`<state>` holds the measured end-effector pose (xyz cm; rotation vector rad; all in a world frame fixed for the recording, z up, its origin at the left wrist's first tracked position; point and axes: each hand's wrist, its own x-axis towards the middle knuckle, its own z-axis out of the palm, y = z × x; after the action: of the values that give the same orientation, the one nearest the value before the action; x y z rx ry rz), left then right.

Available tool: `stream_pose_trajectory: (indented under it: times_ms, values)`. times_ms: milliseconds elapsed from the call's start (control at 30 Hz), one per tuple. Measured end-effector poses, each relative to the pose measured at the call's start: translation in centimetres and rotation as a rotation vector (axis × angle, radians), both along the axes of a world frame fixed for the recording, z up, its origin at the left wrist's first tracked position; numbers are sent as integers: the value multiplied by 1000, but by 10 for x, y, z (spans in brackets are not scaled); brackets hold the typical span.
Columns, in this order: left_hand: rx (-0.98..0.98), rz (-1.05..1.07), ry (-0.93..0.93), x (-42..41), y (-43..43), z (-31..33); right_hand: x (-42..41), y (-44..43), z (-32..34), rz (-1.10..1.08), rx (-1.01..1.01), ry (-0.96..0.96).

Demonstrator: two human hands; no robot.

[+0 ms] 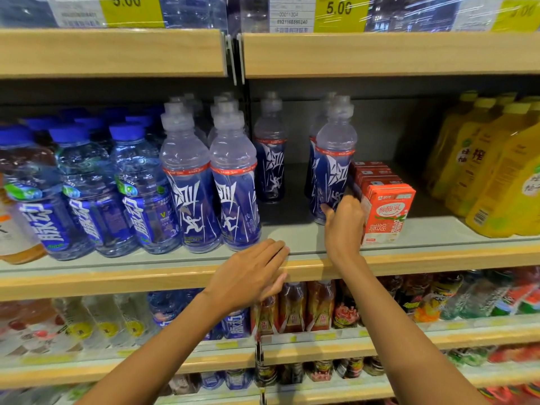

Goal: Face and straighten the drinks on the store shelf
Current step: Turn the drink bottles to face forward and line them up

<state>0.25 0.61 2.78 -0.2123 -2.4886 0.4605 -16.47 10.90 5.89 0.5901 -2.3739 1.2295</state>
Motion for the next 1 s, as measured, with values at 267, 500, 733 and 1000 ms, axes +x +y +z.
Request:
stream_pose_trajectory:
  times_ms: [267, 500, 733, 1000]
  values:
    - [-45, 1, 19, -2, -3, -4, 34, 17, 0, 227, -112, 267]
    - [-58, 7, 30, -3, -3, -4, 13, -53, 25, 557, -137, -80]
    - [-38, 12, 29, -4, -4, -6, -23, -107, 21, 626, -150, -269]
    - [-48, 17, 33, -3, -4, -6, -28, -113, 23, 738, -286, -364]
